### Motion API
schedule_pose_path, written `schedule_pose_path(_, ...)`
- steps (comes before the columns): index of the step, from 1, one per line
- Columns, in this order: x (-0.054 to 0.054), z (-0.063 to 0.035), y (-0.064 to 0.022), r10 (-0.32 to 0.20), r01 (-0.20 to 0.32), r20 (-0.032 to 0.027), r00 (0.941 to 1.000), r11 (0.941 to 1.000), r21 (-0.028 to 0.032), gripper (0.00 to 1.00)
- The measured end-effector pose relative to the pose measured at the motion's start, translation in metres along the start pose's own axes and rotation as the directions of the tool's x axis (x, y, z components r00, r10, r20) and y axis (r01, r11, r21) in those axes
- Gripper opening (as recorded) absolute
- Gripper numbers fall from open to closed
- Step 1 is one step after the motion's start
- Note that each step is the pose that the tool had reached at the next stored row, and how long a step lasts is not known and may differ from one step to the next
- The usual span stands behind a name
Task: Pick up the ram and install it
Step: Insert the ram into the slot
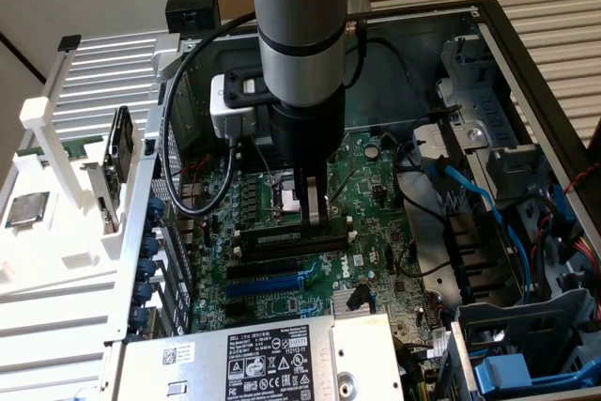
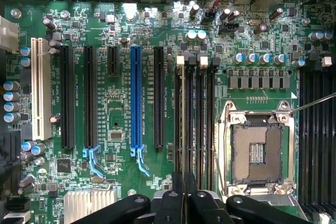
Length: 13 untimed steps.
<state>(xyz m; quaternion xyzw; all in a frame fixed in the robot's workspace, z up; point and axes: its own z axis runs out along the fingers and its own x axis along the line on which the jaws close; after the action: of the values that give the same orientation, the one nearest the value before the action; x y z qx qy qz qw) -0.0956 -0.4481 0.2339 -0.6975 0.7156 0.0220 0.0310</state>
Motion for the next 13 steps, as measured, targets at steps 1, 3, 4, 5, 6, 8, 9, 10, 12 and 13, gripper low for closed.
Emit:
schedule_pose_path(1,0.0,0.0002,0.0,0.0,0.0,0.0,1.0,1.0,0.0,0.12)
schedule_pose_path(3,0.0,0.0006,0.0,0.0,0.0,0.0,1.0,1.0,0.0,0.12)
schedule_pose_path(4,0.0001,0.0007,0.0,0.0,0.0,-0.0001,1.0,1.0,0.0,0.12)
schedule_pose_path(5,0.0001,0.0009,0.0,0.0,0.0,0.0,1.0,1.0,0.0,0.12)
schedule_pose_path(6,0.0001,0.0013,0.0,0.0,0.0,0.0002,1.0,1.0,0.0002,0.12)
schedule_pose_path(8,0.0002,0.002,0.0,0.0,0.0,-0.0003,1.0,1.0,0.0001,0.12)
schedule_pose_path(9,0.0002,0.0022,0.0,0.0,0.0,-0.0002,1.0,1.0,0.0001,0.12)
schedule_pose_path(10,0.0002,0.0026,0.0,0.0,0.0,-0.0003,1.0,1.0,0.0,0.12)
schedule_pose_path(12,0.0002,0.0029,0.0001,0.0,0.0,-0.0006,1.0,1.0,-0.0001,0.12)
schedule_pose_path(13,0.0003,0.0031,0.0,0.0,0.0,-0.0007,1.0,1.0,0.0,0.12)
